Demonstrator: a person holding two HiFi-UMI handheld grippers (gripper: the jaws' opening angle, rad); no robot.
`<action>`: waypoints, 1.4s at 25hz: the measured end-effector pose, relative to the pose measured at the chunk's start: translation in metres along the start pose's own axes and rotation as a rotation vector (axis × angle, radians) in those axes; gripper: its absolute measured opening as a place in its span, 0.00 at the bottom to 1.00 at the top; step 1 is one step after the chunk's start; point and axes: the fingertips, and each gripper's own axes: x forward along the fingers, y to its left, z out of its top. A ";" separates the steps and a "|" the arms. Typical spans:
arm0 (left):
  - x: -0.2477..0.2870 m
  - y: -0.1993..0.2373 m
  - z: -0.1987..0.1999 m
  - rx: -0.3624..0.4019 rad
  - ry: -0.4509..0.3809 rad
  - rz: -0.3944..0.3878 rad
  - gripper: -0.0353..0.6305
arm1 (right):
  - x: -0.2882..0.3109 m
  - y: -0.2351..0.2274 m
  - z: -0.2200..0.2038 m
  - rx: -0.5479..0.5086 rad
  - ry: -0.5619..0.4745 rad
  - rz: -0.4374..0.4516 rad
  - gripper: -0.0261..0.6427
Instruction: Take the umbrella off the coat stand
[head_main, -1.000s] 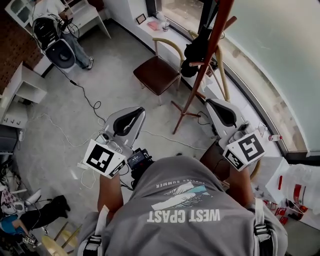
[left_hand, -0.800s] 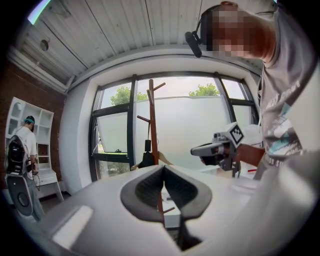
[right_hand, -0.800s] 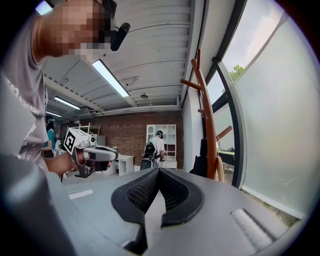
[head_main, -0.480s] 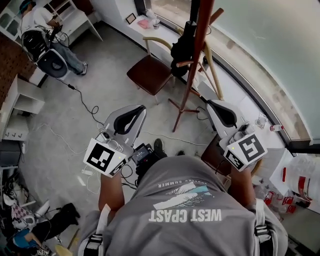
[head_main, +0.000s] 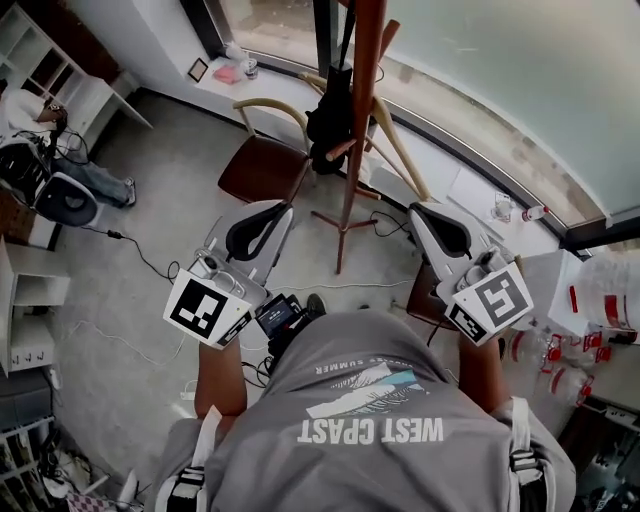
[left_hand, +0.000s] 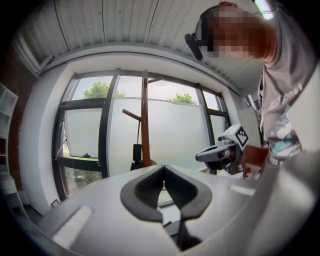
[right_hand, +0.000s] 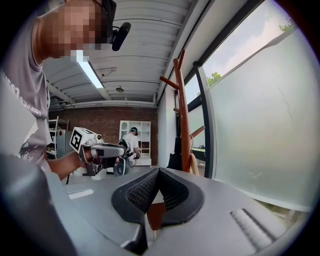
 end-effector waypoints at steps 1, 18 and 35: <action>0.000 0.006 0.000 0.001 -0.004 -0.016 0.06 | 0.004 0.003 0.001 0.000 0.000 -0.011 0.04; 0.040 0.077 -0.015 -0.024 -0.044 -0.195 0.06 | 0.034 0.005 -0.012 0.052 0.057 -0.218 0.04; 0.098 0.097 -0.007 0.004 -0.057 -0.207 0.09 | 0.049 -0.036 -0.008 0.053 0.065 -0.211 0.04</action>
